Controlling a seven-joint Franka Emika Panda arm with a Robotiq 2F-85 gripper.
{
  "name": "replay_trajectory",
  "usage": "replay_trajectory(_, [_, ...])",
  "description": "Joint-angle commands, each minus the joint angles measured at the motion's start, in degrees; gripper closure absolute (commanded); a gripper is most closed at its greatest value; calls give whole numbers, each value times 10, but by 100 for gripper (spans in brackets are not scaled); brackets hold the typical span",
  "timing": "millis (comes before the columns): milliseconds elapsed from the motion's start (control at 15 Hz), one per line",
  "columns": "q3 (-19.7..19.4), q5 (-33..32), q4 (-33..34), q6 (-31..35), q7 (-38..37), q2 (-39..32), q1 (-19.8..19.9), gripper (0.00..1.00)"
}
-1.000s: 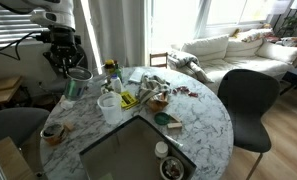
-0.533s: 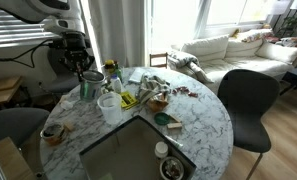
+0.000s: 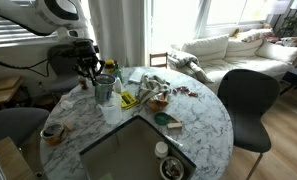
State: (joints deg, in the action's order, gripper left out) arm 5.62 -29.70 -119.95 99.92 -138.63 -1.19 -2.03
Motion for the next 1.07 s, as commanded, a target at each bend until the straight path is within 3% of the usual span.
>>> replay_trajectory(0, [-14, -22, -2, 45, -37, -24, -5, 98])
replay_trajectory(267, [-25, -41, -2, 69, -49, -48, -7, 97])
replay_trajectory(400, [-29, -40, -2, 73, -45, -56, -7, 67])
replay_trajectory(1000, [-38, -11, -12, 76, -21, -35, -2, 2])
